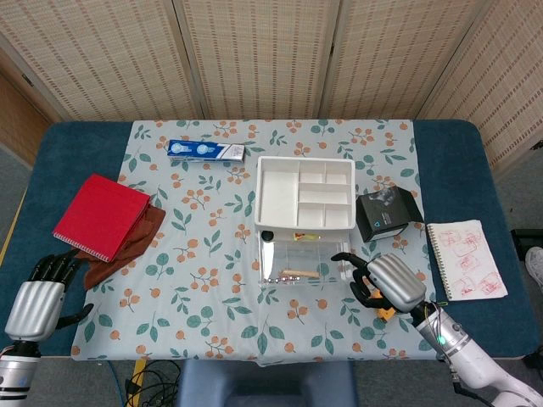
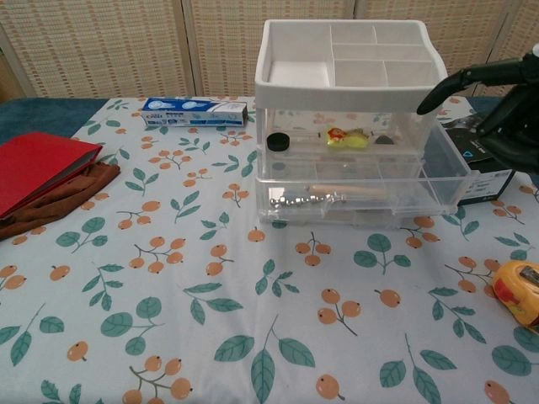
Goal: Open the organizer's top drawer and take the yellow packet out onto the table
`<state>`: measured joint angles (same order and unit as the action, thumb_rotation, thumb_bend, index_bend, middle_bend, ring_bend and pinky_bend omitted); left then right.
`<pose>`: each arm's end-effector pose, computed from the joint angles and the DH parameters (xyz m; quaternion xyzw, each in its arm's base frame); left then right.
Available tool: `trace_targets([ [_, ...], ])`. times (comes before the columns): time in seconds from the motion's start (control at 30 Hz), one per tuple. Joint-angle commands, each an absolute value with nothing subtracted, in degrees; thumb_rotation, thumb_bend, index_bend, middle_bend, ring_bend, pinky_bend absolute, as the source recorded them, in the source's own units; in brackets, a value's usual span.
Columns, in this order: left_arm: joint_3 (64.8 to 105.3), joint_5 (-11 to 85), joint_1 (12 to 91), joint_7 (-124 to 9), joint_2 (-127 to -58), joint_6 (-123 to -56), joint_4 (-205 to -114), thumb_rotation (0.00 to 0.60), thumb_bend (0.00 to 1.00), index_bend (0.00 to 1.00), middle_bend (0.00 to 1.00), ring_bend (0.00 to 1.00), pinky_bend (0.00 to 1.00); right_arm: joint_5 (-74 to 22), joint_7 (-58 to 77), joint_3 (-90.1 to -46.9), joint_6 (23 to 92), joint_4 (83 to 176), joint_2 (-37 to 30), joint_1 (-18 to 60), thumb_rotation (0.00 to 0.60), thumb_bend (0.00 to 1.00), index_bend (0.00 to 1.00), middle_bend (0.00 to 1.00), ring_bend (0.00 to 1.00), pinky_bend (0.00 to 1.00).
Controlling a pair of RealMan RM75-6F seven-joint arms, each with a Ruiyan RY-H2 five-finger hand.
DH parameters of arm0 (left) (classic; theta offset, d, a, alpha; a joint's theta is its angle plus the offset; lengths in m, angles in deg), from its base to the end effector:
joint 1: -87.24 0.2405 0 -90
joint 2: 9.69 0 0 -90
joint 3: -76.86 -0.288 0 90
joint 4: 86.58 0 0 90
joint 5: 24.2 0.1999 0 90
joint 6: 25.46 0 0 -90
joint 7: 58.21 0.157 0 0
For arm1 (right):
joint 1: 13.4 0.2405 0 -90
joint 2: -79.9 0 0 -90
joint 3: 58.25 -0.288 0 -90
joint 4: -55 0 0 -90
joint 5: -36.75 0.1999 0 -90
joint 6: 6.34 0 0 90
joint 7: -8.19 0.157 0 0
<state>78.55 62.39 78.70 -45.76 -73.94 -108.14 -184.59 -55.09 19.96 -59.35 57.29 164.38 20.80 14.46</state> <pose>-0.3055 0.2095 0.1632 -0.6477 -0.3449 -0.3584 0.5771 -0.1930 -0.2665 0.1257 0.7146 -0.4500 0.4481 0.2934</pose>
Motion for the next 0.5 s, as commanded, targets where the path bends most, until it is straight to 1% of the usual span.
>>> trace_targets([
  [0.03, 78.47, 62.55, 78.86, -46.02, -73.90, -108.39, -184.49, 0.600, 0.17, 0.20, 0.13, 0.15, 0.13, -53.22, 9.98, -63.37, 53.44, 167.24, 24.31, 18.71, 0.600, 0.65, 0.19, 0.78, 0.93, 0.95],
  [0.1, 78.41, 62.59, 79.02, -46.32, -73.81, -108.59, -184.38, 0.600, 0.18, 0.20, 0.13, 0.15, 0.13, -51.55, 3.17, -64.79, 51.02, 167.56, 24.48, 20.77, 0.600, 0.72, 0.19, 0.80, 0.96, 0.98],
  [0.17, 78.35, 62.68, 79.15, -46.57, -73.68, -108.75, -184.26, 0.600, 0.18, 0.20, 0.13, 0.15, 0.13, -49.79, -3.30, -65.45, 48.41, 167.86, 24.32, 22.58, 0.600, 0.84, 0.18, 0.83, 0.99, 1.00],
  [0.23, 78.29, 62.84, 79.31, -46.94, -73.51, -109.00, -184.09, 0.600, 0.18, 0.20, 0.13, 0.15, 0.13, -46.91, -10.26, -65.87, 45.39, 168.57, 23.78, 24.54, 0.600, 0.93, 0.15, 0.86, 1.00, 1.00],
  [0.3, 78.25, 62.91, 79.46, -47.39, -73.38, -109.20, -183.86, 0.600, 0.18, 0.20, 0.13, 0.15, 0.13, -43.43, -16.22, -66.00, 42.99, 169.06, 22.64, 26.27, 0.600, 0.99, 0.14, 0.88, 1.00, 1.00],
  [0.5, 78.07, 63.06, 79.69, -48.50, -73.41, -109.27, -182.94, 0.600, 0.18, 0.20, 0.13, 0.15, 0.13, -35.77, -30.06, -65.29, 40.81, 168.95, 17.94, 30.14, 0.600, 1.00, 0.14, 0.95, 1.00, 1.00],
])
